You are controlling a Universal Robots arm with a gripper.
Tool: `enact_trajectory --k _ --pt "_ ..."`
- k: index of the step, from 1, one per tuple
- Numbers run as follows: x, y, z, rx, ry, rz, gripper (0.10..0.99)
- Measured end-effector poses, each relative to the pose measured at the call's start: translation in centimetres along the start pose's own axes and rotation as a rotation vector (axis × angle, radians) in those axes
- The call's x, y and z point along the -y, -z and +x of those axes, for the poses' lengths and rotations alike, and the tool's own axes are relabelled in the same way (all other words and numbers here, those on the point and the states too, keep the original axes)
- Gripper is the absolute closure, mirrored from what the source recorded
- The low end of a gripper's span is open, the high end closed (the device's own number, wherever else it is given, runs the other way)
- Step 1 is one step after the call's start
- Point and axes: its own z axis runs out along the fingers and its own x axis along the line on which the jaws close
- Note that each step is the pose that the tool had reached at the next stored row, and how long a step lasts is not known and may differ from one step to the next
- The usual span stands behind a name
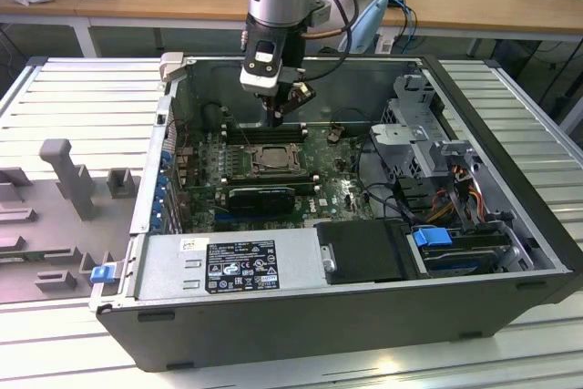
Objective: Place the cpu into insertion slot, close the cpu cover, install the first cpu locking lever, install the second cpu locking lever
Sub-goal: 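Install the first cpu locking lever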
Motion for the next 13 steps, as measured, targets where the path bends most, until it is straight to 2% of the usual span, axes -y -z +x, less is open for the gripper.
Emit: enact_trajectory --k 13 --pt "0.00 0.00 0.00 -0.0050 0.109 0.003 0.980"
